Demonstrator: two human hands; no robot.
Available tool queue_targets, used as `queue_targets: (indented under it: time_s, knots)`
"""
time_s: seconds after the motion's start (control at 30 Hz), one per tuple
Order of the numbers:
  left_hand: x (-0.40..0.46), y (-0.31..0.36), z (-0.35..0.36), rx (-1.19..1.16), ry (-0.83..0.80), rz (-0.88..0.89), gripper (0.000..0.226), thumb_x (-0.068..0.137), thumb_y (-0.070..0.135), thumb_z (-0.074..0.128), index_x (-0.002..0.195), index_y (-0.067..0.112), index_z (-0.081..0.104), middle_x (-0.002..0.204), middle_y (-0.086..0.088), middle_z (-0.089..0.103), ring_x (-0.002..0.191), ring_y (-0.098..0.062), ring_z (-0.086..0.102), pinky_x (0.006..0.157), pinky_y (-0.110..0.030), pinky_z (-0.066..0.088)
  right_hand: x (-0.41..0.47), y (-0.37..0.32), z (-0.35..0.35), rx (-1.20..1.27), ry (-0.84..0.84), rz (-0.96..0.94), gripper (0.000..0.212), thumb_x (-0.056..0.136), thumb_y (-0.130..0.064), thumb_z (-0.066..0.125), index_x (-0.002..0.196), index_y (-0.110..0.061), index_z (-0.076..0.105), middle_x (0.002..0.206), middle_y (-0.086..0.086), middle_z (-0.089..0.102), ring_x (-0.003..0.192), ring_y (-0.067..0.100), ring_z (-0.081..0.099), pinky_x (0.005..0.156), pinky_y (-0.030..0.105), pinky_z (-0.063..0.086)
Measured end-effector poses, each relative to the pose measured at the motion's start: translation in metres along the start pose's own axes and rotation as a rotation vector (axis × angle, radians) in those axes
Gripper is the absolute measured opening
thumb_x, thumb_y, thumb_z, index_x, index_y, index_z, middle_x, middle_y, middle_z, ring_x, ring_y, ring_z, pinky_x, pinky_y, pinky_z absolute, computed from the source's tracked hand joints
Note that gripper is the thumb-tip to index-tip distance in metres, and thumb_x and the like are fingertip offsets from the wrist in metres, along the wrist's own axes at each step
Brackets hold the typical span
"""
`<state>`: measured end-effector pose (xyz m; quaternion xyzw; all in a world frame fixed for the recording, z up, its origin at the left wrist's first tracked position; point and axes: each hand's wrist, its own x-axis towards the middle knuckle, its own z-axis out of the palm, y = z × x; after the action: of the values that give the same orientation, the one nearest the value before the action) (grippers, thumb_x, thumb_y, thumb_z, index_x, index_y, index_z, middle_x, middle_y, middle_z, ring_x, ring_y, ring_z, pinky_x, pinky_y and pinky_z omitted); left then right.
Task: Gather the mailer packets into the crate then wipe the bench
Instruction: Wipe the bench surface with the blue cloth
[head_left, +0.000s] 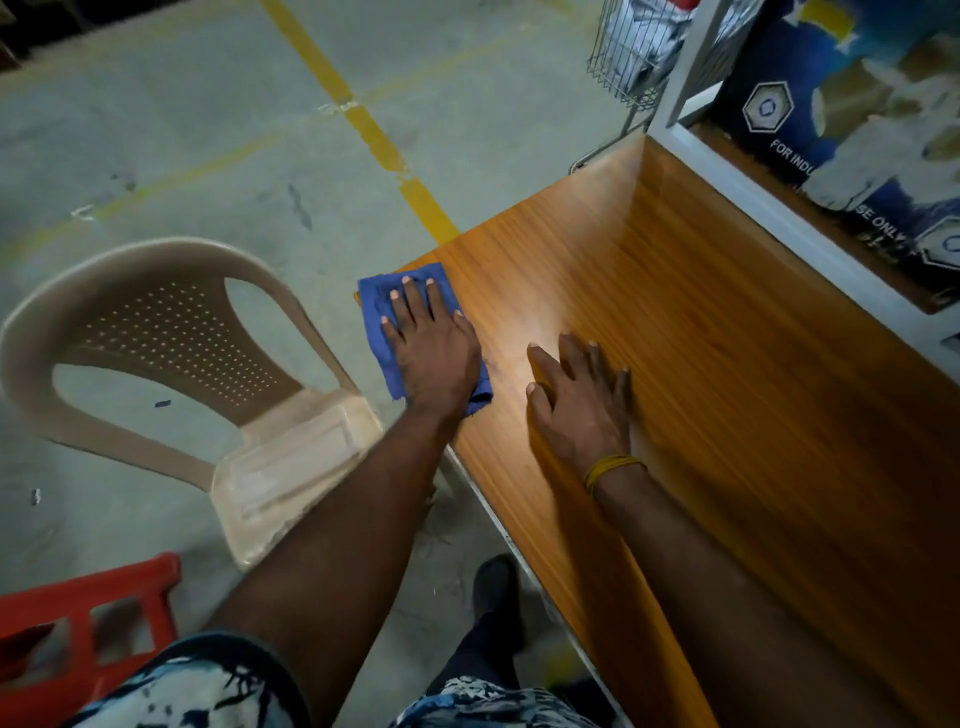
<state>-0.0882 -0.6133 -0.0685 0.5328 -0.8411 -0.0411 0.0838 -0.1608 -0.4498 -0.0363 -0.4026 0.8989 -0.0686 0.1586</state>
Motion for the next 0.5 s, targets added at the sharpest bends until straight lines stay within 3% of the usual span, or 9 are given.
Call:
queue_targets:
  time_s: [0.5]
  knots:
    - [0.076, 0.123, 0.021, -0.115, -0.112, 0.251, 0.059, 0.103, 0.033, 0.027, 0.157, 0.011, 0.018, 0.165, -0.014, 0.01, 0.152, -0.031, 0.006, 0.121, -0.051, 0.002, 0.031, 0.065, -0.027, 0.074, 0.105, 0.205, 0.058, 0.099, -0.052, 0.037, 0.154, -0.041, 0.019, 0.166, -0.001, 0.006, 0.152, 0.025, 0.005, 0.123, 0.048, 0.007]
